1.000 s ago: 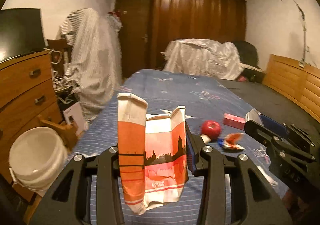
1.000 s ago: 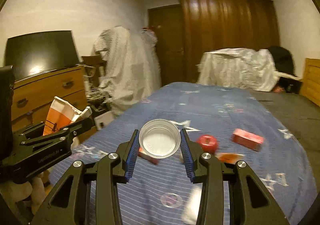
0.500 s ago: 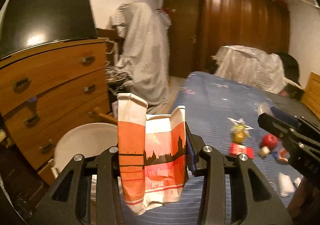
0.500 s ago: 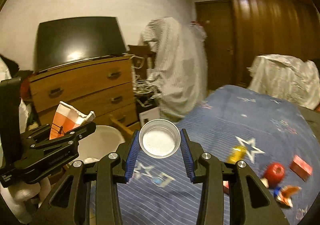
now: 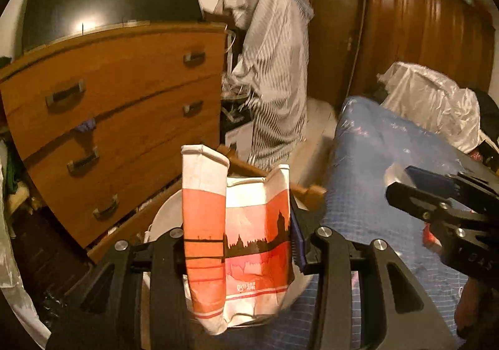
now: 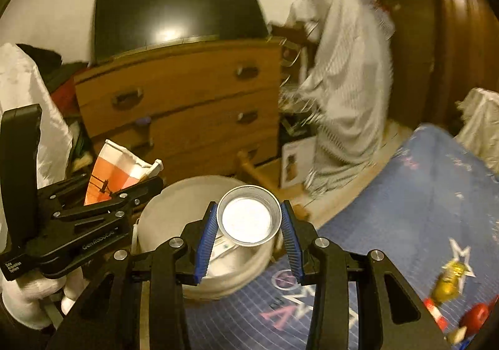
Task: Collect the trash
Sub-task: 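Carry the paper wrapper and plastic cup in both tools over the white bucket, then open both tools to drop the wrapper and cup into the bucket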
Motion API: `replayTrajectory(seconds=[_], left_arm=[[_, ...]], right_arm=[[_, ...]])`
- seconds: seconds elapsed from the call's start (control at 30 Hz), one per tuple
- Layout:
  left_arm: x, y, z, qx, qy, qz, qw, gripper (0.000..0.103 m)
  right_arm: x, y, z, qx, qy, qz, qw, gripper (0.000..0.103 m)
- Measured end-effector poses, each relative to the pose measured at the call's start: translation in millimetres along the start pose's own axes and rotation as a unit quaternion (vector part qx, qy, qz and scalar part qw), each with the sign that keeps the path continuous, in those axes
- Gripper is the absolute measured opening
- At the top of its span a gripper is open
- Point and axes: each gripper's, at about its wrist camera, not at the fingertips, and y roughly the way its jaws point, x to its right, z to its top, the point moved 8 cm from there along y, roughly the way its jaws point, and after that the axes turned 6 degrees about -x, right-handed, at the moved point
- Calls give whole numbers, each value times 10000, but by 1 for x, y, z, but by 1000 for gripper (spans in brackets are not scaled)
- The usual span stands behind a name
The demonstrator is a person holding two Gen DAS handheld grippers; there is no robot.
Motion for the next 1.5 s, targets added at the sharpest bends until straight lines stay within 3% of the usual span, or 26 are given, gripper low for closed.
replayTrajectory(seconds=[0.23,0.47,0.87,0.9,0.97,1.17,1.37,1.5], left_arm=[[-36,66,-10,-964,6,-90,9953,40],[-52,102,-26,-1419,65,-91,9898,40],[-66,124,-27,-1527,-39,-109,9882,44],[-68,125,-26,-1524,-42,-60,9883,47],[-72,125,-25,-1485,-79,-4,9889,56],[-76,121,-22,-1401,-119,98,9900,59],[-58,107,-18,-1256,-29,-22,9921,59],[-12,84,-24,-1063,226,-404,9933,59]], right_arm=[[-14,101,14,-1247,-25,473,9911,42],[-12,158,3,-1862,76,630,9805,42],[3,169,-9,-1865,140,668,9801,42],[5,168,-10,-1861,163,683,9800,43],[8,166,-9,-1811,225,716,9806,62],[17,154,-5,-1636,313,787,9829,65],[29,111,-15,-1245,507,972,9861,65],[52,51,-55,-709,751,985,9898,65]])
